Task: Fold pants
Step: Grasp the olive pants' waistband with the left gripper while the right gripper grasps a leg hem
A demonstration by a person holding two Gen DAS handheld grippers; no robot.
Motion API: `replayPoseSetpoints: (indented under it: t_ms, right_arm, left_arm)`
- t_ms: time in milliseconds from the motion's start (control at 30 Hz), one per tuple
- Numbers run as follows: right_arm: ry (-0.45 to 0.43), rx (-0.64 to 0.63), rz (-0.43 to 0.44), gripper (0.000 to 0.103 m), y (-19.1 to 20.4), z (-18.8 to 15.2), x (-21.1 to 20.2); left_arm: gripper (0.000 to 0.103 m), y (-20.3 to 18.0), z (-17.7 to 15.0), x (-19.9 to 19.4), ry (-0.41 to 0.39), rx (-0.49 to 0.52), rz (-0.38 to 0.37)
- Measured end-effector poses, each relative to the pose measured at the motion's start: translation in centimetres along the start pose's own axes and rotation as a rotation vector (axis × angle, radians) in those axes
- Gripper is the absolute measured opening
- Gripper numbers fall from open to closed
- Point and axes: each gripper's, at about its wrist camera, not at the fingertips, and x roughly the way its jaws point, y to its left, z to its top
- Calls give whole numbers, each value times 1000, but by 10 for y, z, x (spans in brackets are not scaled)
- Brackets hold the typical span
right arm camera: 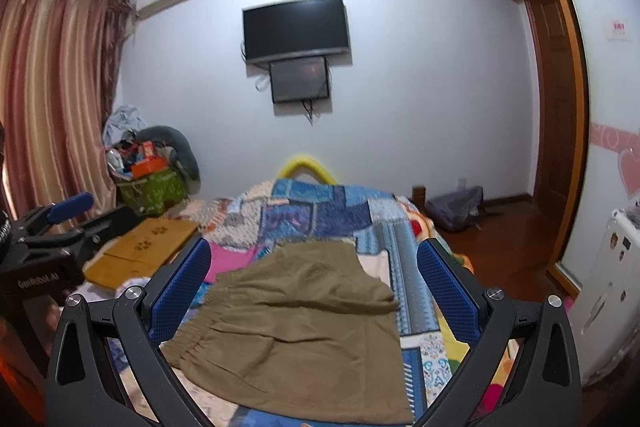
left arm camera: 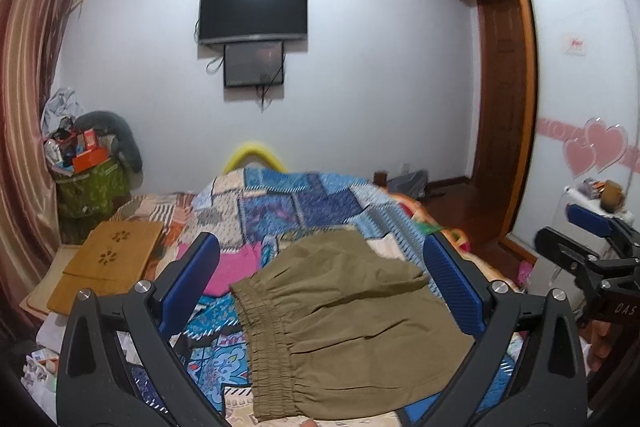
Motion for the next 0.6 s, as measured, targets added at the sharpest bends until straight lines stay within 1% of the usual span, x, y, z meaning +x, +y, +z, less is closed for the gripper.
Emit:
replayPoseSetpoints:
  t_ms: [133,333,367,467,600]
  right_arm:
    - [76,5,-42,103,-15,-15,26]
    - [247,7,-112,103,-49,-51,77]
    - [287,3,-124,103,-55,-59,87]
    - [377,-4,-140,102,-69,-74,109]
    - [462,4,-140,102,-88,-92,138]
  left_arm:
    - [103,12,-15,43,103,1,24]
    - [103,41,-49,116,299,-29,55]
    - [103,45,-56,127,330,-33,61]
    - [103,63,-77,161,428,-48,80]
    - [103,85,-100,199,531,-79,90]
